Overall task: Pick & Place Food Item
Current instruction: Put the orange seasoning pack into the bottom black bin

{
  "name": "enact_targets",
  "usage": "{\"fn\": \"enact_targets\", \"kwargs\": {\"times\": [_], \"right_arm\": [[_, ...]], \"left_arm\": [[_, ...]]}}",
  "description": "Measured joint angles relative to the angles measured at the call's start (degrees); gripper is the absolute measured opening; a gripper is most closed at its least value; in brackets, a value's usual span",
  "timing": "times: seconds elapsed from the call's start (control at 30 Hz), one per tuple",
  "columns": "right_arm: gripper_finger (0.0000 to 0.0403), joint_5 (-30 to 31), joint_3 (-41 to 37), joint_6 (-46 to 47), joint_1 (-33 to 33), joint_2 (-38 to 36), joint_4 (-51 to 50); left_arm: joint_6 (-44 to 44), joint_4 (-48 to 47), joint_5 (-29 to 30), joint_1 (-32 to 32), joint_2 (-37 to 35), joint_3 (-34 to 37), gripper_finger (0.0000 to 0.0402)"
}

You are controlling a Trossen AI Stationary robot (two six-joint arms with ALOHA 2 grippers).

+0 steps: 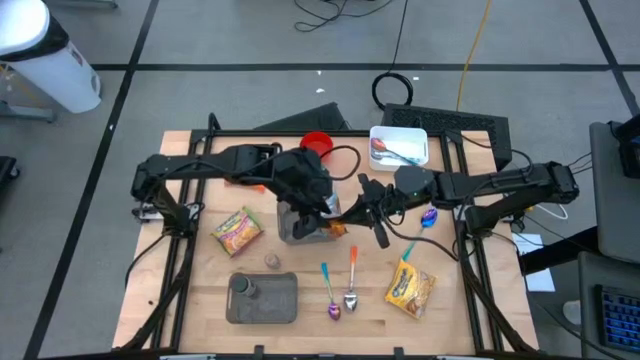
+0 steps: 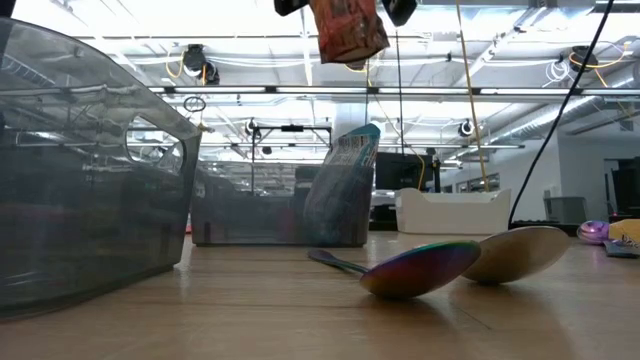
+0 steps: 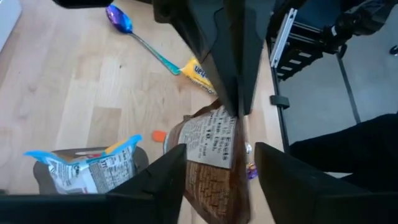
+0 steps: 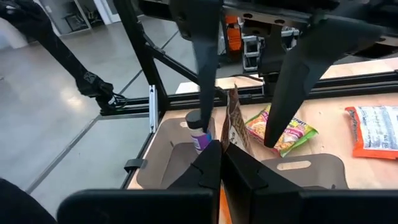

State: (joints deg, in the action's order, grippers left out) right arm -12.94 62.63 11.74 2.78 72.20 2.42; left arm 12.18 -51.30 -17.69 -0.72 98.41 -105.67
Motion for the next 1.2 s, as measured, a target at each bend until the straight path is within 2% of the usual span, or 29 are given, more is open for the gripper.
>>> {"fn": "enact_targets", "kwargs": {"times": [0.13,0.37,0.67,0.9,1.07,1.2], "right_arm": [[0.0,-0.83,0.0,0.12,-0.8,0.0,0.1],[0.0,-0.78,0.0,-0.02,-1.39,0.0,0.09],[0.0009,-0.57,0.0,0.54,-2.32,0.0,0.46],[0.0088,-0.59,0.0,5.02,-7.76,-2.97,4.32],[0.015,5.02,0.0,4.48,-11.96,-5.89,4.23],[0.0179,7.38,0.0,1.54,-14.91,-7.65,4.26]], "left_arm": [[0.01,-0.17,0.17,-0.66,0.0,0.0,0.0139],[-3.58,0.15,-0.09,-1.64,0.0,0.0,0.0013],[-5.65,-0.24,-2.07,-3.79,-0.5,0.0,0.0004],[-6.24,-3.96,-1.73,-6.25,-4.35,0.0,0.0003],[-6.94,-8.34,-1.63,-7.76,-8.69,0.0,0.0003],[-1.89,-11.46,1.19,-8.01,-12.51,0.0,0.0003]]}}
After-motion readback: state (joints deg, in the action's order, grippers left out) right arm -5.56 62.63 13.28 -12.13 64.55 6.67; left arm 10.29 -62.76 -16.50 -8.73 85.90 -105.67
